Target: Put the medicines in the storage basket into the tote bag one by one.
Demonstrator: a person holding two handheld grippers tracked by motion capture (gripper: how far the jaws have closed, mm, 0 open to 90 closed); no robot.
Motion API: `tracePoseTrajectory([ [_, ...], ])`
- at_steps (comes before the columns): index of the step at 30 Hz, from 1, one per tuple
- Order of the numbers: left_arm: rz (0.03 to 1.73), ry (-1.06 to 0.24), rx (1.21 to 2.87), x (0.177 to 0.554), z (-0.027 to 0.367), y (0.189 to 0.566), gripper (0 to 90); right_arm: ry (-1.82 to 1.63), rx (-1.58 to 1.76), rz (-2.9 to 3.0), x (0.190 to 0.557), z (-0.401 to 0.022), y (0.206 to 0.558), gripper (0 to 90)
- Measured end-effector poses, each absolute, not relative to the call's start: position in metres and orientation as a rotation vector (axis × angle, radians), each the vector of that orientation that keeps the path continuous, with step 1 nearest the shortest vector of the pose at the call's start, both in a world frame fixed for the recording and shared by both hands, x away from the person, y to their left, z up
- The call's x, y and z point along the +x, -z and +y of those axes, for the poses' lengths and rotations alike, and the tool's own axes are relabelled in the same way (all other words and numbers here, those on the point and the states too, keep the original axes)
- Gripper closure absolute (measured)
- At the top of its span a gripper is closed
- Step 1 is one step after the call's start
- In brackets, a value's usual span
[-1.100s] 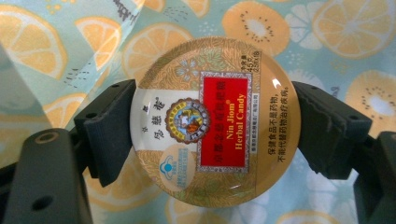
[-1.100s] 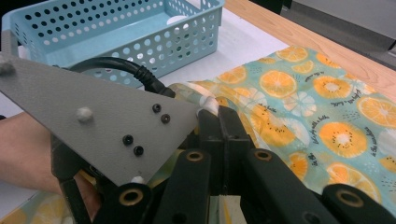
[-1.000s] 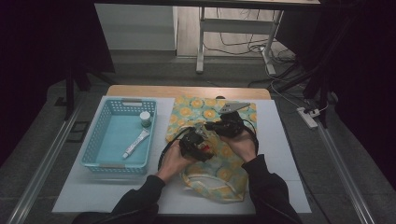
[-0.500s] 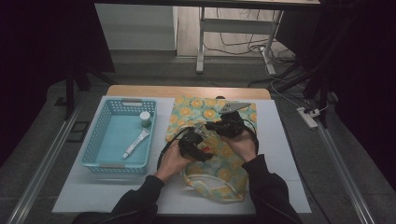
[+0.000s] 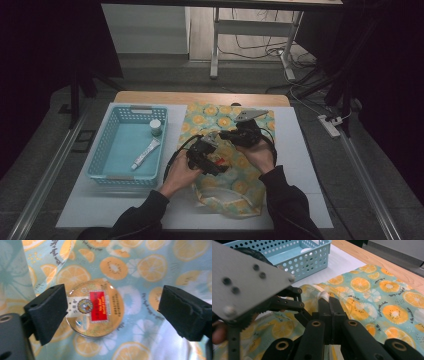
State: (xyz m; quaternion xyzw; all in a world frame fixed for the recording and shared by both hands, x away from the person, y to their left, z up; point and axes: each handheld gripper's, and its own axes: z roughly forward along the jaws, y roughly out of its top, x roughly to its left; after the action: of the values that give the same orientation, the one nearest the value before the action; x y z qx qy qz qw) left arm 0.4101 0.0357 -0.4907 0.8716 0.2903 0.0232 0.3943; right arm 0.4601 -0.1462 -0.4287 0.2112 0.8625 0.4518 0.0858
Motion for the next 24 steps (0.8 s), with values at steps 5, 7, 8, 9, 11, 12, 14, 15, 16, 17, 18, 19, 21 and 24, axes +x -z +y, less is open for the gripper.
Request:
tracePoseTrajectory([
  [5,0.717,-0.031,2.193,0.403,0.042,0.483,4.2,-1.349,0.628,2.572,0.459,-0.146,0.428,90.0],
  [7,0.711,-0.028,2.179,0.4,0.045,0.48,3.7,-1.351,0.626,2.574,0.459,-0.146,0.428,90.0],
  [8,0.709,-0.025,2.169,0.398,0.047,0.479,3.4,-1.354,0.626,2.572,0.459,-0.146,0.428,90.0],
  [9,0.707,-0.022,2.161,0.396,0.049,0.477,3.4,-1.357,0.625,2.573,0.459,-0.146,0.428,90.0],
  [11,0.701,-0.021,2.153,0.393,0.053,0.473,2.7,-1.357,0.627,2.575,0.459,-0.146,0.427,90.0],
  [12,0.697,-0.023,2.152,0.392,0.055,0.472,2.6,-1.359,0.627,2.575,0.459,-0.146,0.427,90.0],
  [14,0.691,-0.029,2.152,0.389,0.059,0.469,2.4,-1.36,0.627,2.576,0.459,-0.146,0.426,90.0],
  [15,0.689,-0.029,2.15,0.387,0.062,0.468,2.4,-1.361,0.626,2.576,0.459,-0.146,0.426,90.0],
  [16,0.688,-0.029,2.148,0.386,0.064,0.468,2.3,-1.361,0.626,2.576,0.459,-0.146,0.426,90.0],
  [17,0.689,-0.027,2.143,0.384,0.066,0.467,2.3,-1.361,0.627,2.576,0.459,-0.146,0.427,90.0],
  [18,0.689,-0.024,2.138,0.384,0.069,0.466,2.4,-1.362,0.628,2.575,0.459,-0.146,0.427,90.0],
  [19,0.691,-0.025,2.136,0.383,0.072,0.466,2.4,-1.362,0.629,2.575,0.459,-0.146,0.427,90.0],
  [21,0.696,-0.026,2.126,0.38,0.077,0.464,2.4,-1.359,0.632,2.573,0.46,-0.147,0.427,90.0],
  [24,0.701,-0.046,2.131,0.377,0.083,0.462,2.4,-1.357,0.638,2.571,0.461,-0.148,0.429,90.0],
])
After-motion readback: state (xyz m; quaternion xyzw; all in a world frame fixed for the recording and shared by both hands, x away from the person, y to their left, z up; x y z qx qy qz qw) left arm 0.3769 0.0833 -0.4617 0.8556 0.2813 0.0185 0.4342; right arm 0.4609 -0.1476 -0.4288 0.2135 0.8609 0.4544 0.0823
